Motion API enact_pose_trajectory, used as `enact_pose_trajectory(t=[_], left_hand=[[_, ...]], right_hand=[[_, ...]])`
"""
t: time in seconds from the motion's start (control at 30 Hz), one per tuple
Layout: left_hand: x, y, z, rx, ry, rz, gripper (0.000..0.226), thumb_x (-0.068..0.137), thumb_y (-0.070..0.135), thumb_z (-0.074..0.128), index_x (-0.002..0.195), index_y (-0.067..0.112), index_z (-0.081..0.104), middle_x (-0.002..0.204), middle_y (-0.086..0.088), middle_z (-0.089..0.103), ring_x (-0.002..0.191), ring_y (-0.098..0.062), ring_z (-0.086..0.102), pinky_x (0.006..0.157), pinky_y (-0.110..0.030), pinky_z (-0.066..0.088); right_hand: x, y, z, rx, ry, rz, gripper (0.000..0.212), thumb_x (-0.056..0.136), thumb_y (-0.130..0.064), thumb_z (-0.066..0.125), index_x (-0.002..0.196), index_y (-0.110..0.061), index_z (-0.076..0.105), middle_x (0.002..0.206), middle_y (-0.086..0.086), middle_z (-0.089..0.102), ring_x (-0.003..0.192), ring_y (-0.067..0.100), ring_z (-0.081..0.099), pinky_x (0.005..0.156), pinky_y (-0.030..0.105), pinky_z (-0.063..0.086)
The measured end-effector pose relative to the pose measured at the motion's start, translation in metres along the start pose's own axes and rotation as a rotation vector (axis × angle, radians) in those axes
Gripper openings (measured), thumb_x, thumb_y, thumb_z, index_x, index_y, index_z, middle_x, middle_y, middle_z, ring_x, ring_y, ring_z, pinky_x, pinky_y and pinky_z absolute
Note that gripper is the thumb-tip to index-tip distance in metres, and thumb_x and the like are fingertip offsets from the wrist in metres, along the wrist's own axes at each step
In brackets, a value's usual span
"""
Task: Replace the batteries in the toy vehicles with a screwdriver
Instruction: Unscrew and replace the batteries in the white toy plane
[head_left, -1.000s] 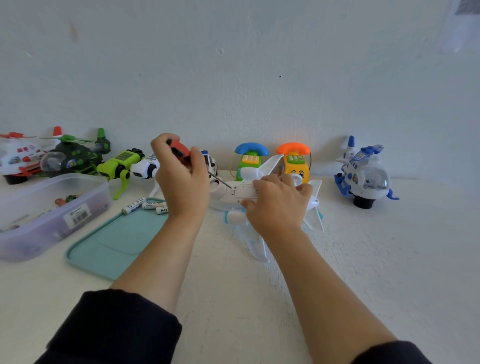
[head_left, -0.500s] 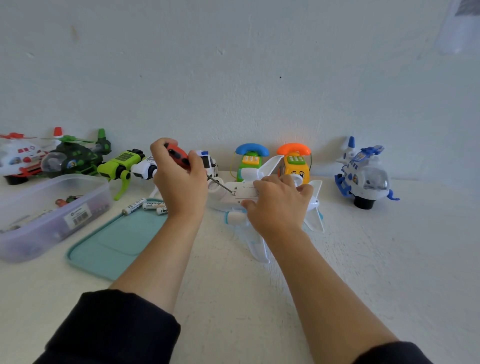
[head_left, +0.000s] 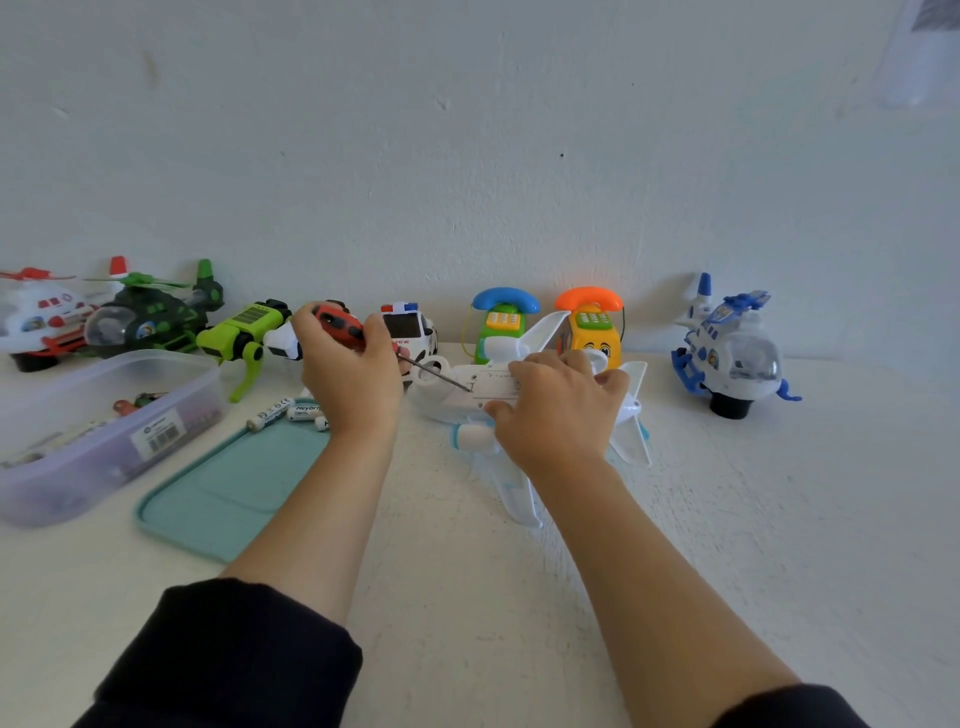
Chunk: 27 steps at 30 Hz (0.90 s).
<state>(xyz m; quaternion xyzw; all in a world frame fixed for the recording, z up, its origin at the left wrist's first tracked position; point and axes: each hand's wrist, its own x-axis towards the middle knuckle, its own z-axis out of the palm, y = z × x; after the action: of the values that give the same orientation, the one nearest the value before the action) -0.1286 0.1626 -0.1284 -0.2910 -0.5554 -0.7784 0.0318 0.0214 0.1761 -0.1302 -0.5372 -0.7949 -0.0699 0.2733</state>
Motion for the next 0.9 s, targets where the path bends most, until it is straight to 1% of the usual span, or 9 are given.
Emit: enact_pose_trajectory(t=[0.2,0.3,0.47,0.53,0.6,0.7,0.77,0.83,0.9], left_hand=[[-0.002,-0.002,0.003,-0.074,0.045,-0.112,0.022,0.087,0.011,0.059,0.101,0.016,0.042,0.085,0.011,0.054,0.066,-0.016,0.067,0.058,-0.036,0.058],[-0.002,-0.002,0.003,-0.132,0.064,-0.189,0.019,0.090,0.007,0.056,0.101,0.012,0.042,0.087,0.007,0.056,0.053,-0.002,0.064,0.053,-0.031,0.056],[0.000,-0.004,0.003,-0.181,0.156,-0.361,0.023,0.090,0.009,0.055,0.111,0.010,0.046,0.113,-0.012,0.058,0.065,-0.012,0.062,0.053,-0.027,0.056],[0.000,0.000,0.002,-0.157,0.169,-0.221,0.017,0.088,0.011,0.055,0.100,0.017,0.044,0.108,-0.010,0.059,0.064,-0.014,0.062,0.051,-0.030,0.056],[-0.002,0.005,0.002,-0.157,0.132,-0.051,0.018,0.084,0.016,0.055,0.091,0.027,0.042,0.092,-0.001,0.060,0.064,-0.024,0.063,0.056,-0.042,0.058],[-0.009,0.010,0.003,-0.107,0.028,0.145,0.019,0.084,0.024,0.055,0.096,0.028,0.041,0.076,0.018,0.054,0.066,-0.029,0.064,0.064,-0.051,0.056],[-0.015,0.014,0.005,-0.060,-0.040,0.272,0.023,0.087,0.024,0.055,0.106,0.017,0.043,0.075,0.023,0.054,0.066,-0.021,0.065,0.065,-0.043,0.056],[-0.019,0.017,0.006,-0.006,-0.061,0.385,0.027,0.088,0.014,0.056,0.110,0.002,0.046,0.072,0.021,0.049,0.064,0.001,0.058,0.064,-0.022,0.051],[-0.022,0.019,0.006,0.029,-0.072,0.452,0.027,0.088,0.007,0.057,0.109,-0.005,0.046,0.076,0.019,0.044,0.064,0.007,0.053,0.061,-0.006,0.040]], right_hand=[[0.001,0.001,0.002,-0.005,0.005,0.002,0.031,0.088,-0.046,0.057,0.108,-0.024,0.062,0.112,-0.008,0.060,0.113,0.020,0.042,0.093,0.042,0.025],[0.002,0.001,0.002,-0.001,0.012,0.007,0.031,0.089,-0.047,0.054,0.108,-0.024,0.062,0.113,-0.008,0.060,0.113,0.020,0.043,0.093,0.042,0.025],[0.002,0.001,0.002,0.009,0.021,0.011,0.029,0.092,-0.043,0.052,0.110,-0.023,0.063,0.114,-0.008,0.061,0.114,0.019,0.042,0.094,0.042,0.025],[0.002,0.001,0.002,0.017,0.021,0.012,0.029,0.091,-0.043,0.052,0.110,-0.023,0.063,0.115,-0.007,0.060,0.114,0.019,0.042,0.093,0.042,0.024],[0.000,0.000,0.002,0.025,0.026,0.017,0.031,0.089,-0.044,0.054,0.106,-0.021,0.063,0.115,-0.007,0.060,0.114,0.020,0.041,0.092,0.042,0.023],[-0.002,-0.002,0.002,0.008,0.024,0.026,0.035,0.087,-0.050,0.055,0.104,-0.021,0.063,0.116,-0.006,0.059,0.117,0.021,0.040,0.095,0.046,0.020],[-0.003,-0.003,0.002,-0.003,0.025,0.026,0.037,0.086,-0.052,0.055,0.105,-0.021,0.063,0.116,-0.005,0.058,0.118,0.022,0.040,0.094,0.046,0.018],[-0.003,-0.003,0.002,-0.006,0.027,0.026,0.038,0.086,-0.052,0.056,0.106,-0.020,0.063,0.116,-0.005,0.058,0.118,0.022,0.040,0.093,0.046,0.016],[-0.002,-0.004,0.002,-0.006,0.027,0.024,0.038,0.086,-0.052,0.056,0.106,-0.021,0.063,0.117,-0.005,0.058,0.118,0.022,0.040,0.094,0.047,0.016]])
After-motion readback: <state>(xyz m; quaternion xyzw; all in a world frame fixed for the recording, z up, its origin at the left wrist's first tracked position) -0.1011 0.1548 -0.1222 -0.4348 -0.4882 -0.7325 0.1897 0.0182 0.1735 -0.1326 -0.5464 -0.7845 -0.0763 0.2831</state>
